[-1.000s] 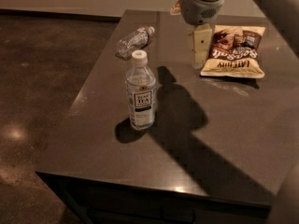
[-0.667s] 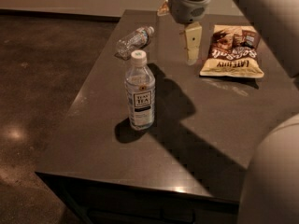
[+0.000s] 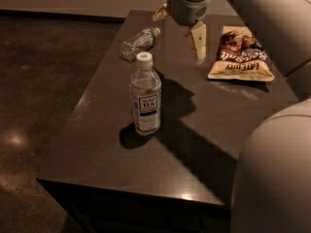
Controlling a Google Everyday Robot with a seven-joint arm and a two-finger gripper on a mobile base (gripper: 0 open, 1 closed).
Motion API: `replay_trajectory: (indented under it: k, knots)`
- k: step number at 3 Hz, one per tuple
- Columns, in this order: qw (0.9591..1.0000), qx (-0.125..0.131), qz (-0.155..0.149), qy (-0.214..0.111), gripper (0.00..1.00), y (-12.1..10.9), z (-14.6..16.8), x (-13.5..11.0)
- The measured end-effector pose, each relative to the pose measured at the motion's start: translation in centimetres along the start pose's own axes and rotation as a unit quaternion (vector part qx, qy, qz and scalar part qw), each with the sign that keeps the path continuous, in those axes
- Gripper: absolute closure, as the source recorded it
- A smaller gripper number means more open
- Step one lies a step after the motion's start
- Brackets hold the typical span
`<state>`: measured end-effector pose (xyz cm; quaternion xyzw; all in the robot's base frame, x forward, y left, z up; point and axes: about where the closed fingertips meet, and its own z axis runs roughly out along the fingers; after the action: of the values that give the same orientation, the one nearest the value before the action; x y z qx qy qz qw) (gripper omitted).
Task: Move water bottle near brown chip bag
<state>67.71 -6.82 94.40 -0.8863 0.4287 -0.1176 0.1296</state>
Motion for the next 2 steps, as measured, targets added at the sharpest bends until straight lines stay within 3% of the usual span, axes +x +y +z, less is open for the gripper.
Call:
replay_trajectory:
  k: [2]
  knots:
    - [1.0000, -0.002, 0.001, 0.006, 0.00, -0.44, 0.70, 0.73]
